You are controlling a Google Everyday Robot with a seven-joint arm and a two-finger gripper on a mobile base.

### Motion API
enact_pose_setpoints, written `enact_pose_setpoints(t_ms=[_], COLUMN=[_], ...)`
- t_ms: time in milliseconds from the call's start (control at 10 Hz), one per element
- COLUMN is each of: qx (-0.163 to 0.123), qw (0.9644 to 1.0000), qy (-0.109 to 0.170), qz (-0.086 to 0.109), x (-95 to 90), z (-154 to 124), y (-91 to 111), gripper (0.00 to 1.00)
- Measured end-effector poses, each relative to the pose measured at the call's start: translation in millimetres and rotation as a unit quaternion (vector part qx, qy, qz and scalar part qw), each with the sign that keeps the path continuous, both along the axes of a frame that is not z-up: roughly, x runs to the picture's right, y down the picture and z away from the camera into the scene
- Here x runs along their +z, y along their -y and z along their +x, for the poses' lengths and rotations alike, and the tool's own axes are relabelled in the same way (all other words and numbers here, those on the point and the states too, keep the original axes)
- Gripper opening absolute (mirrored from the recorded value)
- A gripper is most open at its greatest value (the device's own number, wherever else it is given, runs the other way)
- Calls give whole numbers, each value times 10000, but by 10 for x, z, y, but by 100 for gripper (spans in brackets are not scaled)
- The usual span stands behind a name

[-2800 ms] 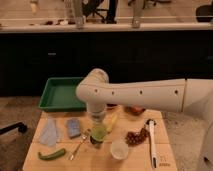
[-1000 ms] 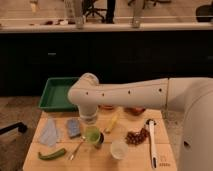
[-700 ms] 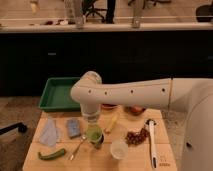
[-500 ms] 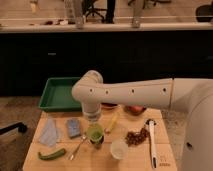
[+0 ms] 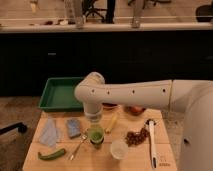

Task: Stack cups on top of each other

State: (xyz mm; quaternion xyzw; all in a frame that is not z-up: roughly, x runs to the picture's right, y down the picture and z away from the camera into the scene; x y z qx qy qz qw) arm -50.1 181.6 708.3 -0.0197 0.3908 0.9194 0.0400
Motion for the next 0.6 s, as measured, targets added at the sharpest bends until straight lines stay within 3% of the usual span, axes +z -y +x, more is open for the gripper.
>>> enact_pose_setpoints(t_ms=[600], qx=[67], qw=[9998], qy=[53], qz=[-159], x=[85], z=[21], y=[-141], gripper=[0])
